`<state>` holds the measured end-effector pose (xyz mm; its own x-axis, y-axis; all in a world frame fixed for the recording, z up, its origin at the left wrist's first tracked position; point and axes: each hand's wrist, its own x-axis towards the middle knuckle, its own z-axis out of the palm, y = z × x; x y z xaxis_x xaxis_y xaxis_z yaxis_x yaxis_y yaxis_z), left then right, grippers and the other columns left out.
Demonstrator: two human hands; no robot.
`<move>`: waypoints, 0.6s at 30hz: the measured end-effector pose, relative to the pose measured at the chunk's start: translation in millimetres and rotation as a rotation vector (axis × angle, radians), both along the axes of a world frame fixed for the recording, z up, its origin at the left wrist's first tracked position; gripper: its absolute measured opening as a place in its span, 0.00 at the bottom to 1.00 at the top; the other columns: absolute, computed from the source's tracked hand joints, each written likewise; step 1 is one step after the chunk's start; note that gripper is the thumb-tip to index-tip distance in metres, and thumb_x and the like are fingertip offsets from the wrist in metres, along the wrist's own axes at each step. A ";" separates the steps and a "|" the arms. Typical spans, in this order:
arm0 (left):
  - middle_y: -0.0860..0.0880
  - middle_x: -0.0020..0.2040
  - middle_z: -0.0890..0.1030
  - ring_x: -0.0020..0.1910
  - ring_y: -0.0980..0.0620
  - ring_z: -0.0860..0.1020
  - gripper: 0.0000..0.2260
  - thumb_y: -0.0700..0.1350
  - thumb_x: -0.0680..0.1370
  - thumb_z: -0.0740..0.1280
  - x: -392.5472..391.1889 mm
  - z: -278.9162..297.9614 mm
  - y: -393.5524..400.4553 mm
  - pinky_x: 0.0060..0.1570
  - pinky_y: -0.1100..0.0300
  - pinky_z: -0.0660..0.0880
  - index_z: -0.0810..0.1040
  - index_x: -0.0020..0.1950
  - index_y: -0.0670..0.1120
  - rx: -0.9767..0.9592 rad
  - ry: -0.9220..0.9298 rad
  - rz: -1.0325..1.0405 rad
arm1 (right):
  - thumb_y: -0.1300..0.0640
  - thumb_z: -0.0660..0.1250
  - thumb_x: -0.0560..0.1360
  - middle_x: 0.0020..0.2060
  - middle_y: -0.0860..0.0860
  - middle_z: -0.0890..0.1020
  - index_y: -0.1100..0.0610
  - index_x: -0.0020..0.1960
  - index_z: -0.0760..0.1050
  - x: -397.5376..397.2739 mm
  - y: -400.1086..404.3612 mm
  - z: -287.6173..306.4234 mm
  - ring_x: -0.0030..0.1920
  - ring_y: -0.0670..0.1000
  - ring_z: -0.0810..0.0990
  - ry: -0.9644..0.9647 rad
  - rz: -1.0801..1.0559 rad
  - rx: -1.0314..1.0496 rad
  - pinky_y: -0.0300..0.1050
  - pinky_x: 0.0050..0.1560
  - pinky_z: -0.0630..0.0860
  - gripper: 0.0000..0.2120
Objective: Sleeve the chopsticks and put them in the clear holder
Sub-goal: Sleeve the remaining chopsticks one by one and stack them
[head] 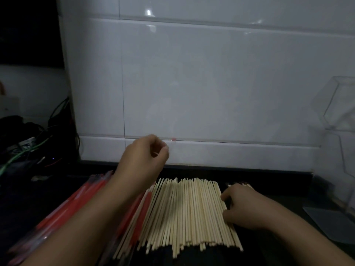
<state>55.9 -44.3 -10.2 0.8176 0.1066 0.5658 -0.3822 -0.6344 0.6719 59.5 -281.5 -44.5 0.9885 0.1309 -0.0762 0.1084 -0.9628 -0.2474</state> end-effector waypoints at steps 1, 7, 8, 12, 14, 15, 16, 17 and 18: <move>0.53 0.44 0.84 0.42 0.56 0.83 0.03 0.45 0.81 0.65 -4.4 3.3 -4.5 0.45 0.59 0.79 0.78 0.49 0.48 -0.138 0.029 -0.093 | 0.54 0.68 0.72 0.46 0.49 0.82 0.57 0.62 0.77 -0.1 0.2 0.4 0.46 0.46 0.81 0.003 -0.002 -0.004 0.48 0.52 0.81 0.19; 0.45 0.40 0.86 0.36 0.49 0.84 0.05 0.37 0.80 0.64 -11.3 4.0 -13.6 0.41 0.57 0.80 0.78 0.52 0.42 -0.395 0.219 -0.299 | 0.55 0.68 0.72 0.43 0.47 0.82 0.53 0.59 0.79 3.2 -2.2 -0.5 0.44 0.45 0.81 0.030 -0.004 0.019 0.44 0.49 0.81 0.16; 0.44 0.40 0.86 0.36 0.49 0.83 0.05 0.37 0.80 0.63 -11.4 3.0 -13.4 0.40 0.59 0.79 0.79 0.53 0.42 -0.386 0.241 -0.320 | 0.55 0.68 0.72 0.42 0.47 0.81 0.53 0.58 0.79 3.9 -2.1 -0.4 0.43 0.45 0.81 0.036 -0.005 0.019 0.44 0.48 0.81 0.14; 0.46 0.41 0.86 0.37 0.54 0.83 0.06 0.39 0.81 0.65 -9.2 0.7 -10.9 0.34 0.67 0.77 0.81 0.54 0.44 -0.314 0.254 -0.341 | 0.56 0.67 0.70 0.40 0.48 0.80 0.51 0.50 0.78 6.6 -2.9 -2.5 0.42 0.46 0.80 0.040 -0.017 0.007 0.45 0.45 0.81 0.09; 0.49 0.40 0.87 0.37 0.55 0.84 0.05 0.41 0.80 0.68 -7.2 -0.3 -9.8 0.33 0.69 0.74 0.82 0.54 0.46 -0.276 0.241 -0.335 | 0.55 0.66 0.70 0.41 0.48 0.77 0.52 0.43 0.74 5.2 -1.1 -1.0 0.43 0.46 0.78 0.017 -0.014 -0.032 0.43 0.44 0.79 0.03; 0.50 0.40 0.87 0.38 0.55 0.84 0.06 0.41 0.79 0.69 -6.2 -1.0 -9.2 0.35 0.68 0.75 0.82 0.55 0.46 -0.258 0.233 -0.330 | 0.55 0.66 0.71 0.41 0.47 0.75 0.52 0.40 0.70 4.2 -0.1 0.3 0.45 0.46 0.77 0.007 -0.002 -0.058 0.43 0.45 0.78 0.04; 0.51 0.41 0.87 0.39 0.55 0.84 0.06 0.41 0.79 0.69 -5.7 -1.8 -9.0 0.37 0.67 0.77 0.82 0.56 0.47 -0.244 0.228 -0.323 | 0.56 0.66 0.72 0.41 0.47 0.73 0.51 0.39 0.68 3.8 0.8 1.0 0.47 0.47 0.76 0.011 0.011 -0.083 0.43 0.48 0.78 0.07; 0.51 0.41 0.87 0.40 0.56 0.85 0.07 0.41 0.79 0.69 -5.4 -2.6 -9.0 0.40 0.65 0.78 0.82 0.56 0.48 -0.229 0.221 -0.311 | 0.55 0.66 0.72 0.41 0.47 0.72 0.51 0.38 0.67 2.9 1.7 2.9 0.49 0.48 0.76 0.035 0.019 -0.111 0.44 0.51 0.78 0.08; 0.51 0.41 0.87 0.42 0.57 0.84 0.08 0.42 0.79 0.69 -5.4 -3.7 -9.2 0.42 0.64 0.79 0.81 0.56 0.50 -0.207 0.214 -0.290 | 0.55 0.66 0.72 0.42 0.47 0.73 0.51 0.39 0.67 2.2 1.8 4.9 0.50 0.48 0.76 0.058 0.028 -0.129 0.44 0.52 0.78 0.08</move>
